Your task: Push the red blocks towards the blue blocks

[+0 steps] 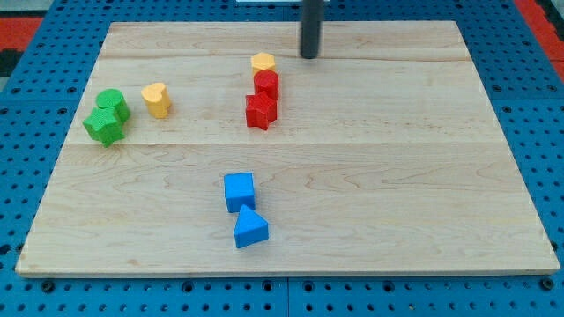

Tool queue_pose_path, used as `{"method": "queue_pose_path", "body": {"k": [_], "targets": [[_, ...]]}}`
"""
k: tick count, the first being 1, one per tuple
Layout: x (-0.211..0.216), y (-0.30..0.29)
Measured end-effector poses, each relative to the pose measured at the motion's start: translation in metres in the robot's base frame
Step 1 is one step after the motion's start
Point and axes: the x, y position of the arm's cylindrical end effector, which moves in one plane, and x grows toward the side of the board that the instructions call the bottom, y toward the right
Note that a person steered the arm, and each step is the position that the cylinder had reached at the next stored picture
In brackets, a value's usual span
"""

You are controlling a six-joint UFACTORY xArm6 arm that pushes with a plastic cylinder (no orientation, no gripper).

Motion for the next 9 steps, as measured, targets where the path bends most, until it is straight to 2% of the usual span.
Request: {"method": "queue_pose_path", "body": {"k": [2, 3, 4, 5, 6, 7, 8, 9], "targets": [[0.062, -0.136], [0.077, -0.148], [0.025, -0.115], [0.024, -0.037], [0.057, 0.016], [0.070, -0.008], [0.029, -0.007], [0.038, -0.049]]}}
